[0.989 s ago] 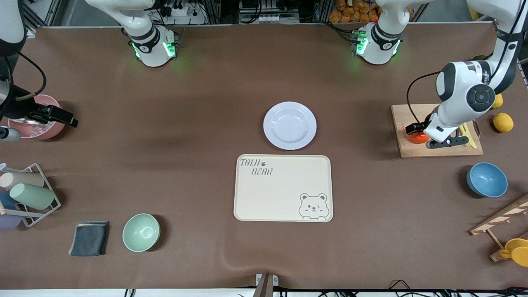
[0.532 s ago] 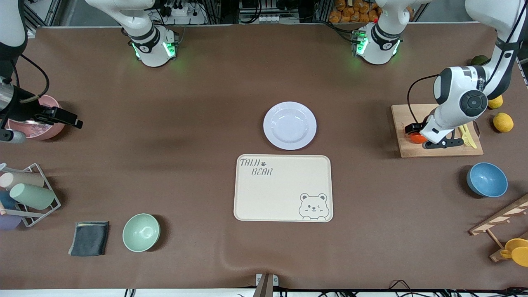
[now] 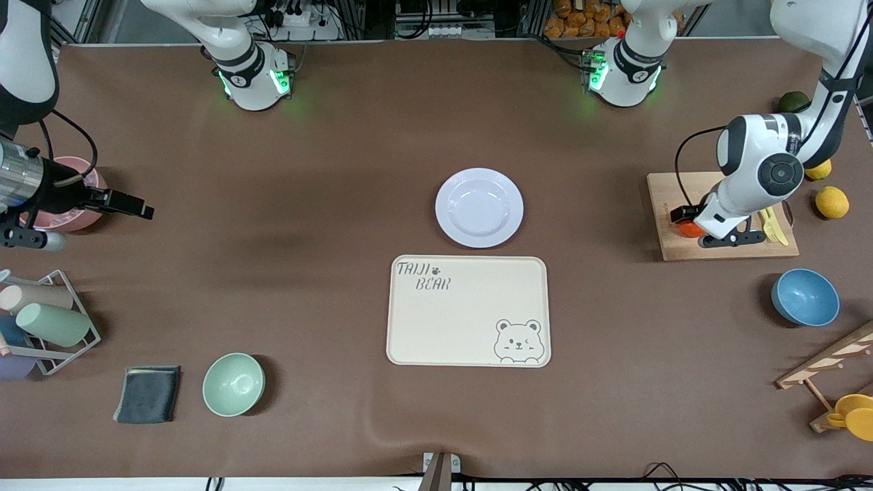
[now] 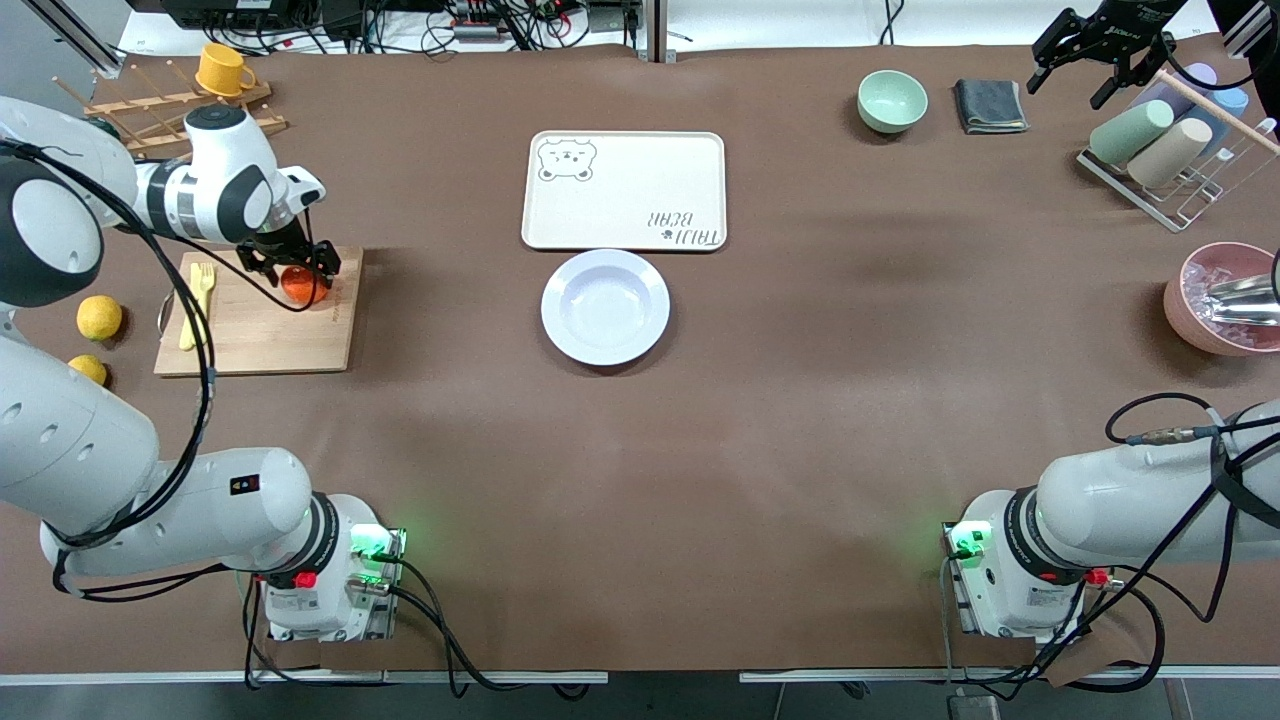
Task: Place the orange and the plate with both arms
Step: 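Grasp the orange with the left gripper and lift it, then carry the orange to the white plate while the right gripper reaches forward, then release the orange onto the plate while the right gripper grips the rim, then withdraw the left gripper while the right gripper holds the plate rim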
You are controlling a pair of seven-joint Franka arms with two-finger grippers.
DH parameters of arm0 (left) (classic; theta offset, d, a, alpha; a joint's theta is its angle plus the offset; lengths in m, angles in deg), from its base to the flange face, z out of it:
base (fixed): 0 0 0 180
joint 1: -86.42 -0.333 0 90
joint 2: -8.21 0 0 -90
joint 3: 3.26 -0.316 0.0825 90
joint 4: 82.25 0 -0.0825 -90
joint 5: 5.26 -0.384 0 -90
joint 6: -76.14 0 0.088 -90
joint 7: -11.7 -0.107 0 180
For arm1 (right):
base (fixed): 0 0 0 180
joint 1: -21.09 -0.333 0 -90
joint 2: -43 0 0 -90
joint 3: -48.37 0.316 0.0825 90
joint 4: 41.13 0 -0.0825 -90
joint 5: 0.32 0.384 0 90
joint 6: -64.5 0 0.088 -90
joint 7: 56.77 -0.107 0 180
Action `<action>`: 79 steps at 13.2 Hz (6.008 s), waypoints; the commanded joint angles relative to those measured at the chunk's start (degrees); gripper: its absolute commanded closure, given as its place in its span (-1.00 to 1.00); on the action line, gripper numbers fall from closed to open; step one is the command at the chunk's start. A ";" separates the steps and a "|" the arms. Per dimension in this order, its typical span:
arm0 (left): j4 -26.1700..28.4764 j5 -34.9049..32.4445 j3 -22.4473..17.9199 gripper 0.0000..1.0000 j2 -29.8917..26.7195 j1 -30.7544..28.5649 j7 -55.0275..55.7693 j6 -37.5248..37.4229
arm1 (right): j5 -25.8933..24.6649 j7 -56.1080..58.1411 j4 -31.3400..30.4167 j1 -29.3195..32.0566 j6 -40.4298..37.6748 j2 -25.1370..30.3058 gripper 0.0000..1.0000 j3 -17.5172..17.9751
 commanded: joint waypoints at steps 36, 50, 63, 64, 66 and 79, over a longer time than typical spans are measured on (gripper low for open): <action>-40.54 -0.08 33.09 -1.00 24.24 23.65 51.86 -24.94 | 86.10 45.76 -30.53 -24.97 26.92 -17.15 -1.00 0.53; -40.89 2.29 33.79 -1.00 8.94 1.24 26.91 -33.39 | 115.74 60.16 -25.36 -41.68 30.43 -27.96 -0.60 0.53; -39.75 16.09 0.13 -1.00 -11.97 18.55 -0.61 -46.83 | 123.40 63.24 -20.34 -48.11 35.89 -31.48 -0.11 0.44; -40.80 16.01 0.13 -1.00 -12.16 18.38 -0.61 -48.49 | 123.40 64.03 -20.25 -48.11 35.89 -31.83 -0.03 0.44; -44.65 16.00 0.22 -1.00 -11.72 17.76 -0.61 -52.97 | 123.49 64.30 -20.25 -48.28 35.97 -31.84 0.20 0.44; -51.09 15.65 0.13 -1.00 -11.54 17.32 -1.76 -59.23 | 135.51 64.13 -20.07 -49.60 34.75 -30.35 1.00 1.75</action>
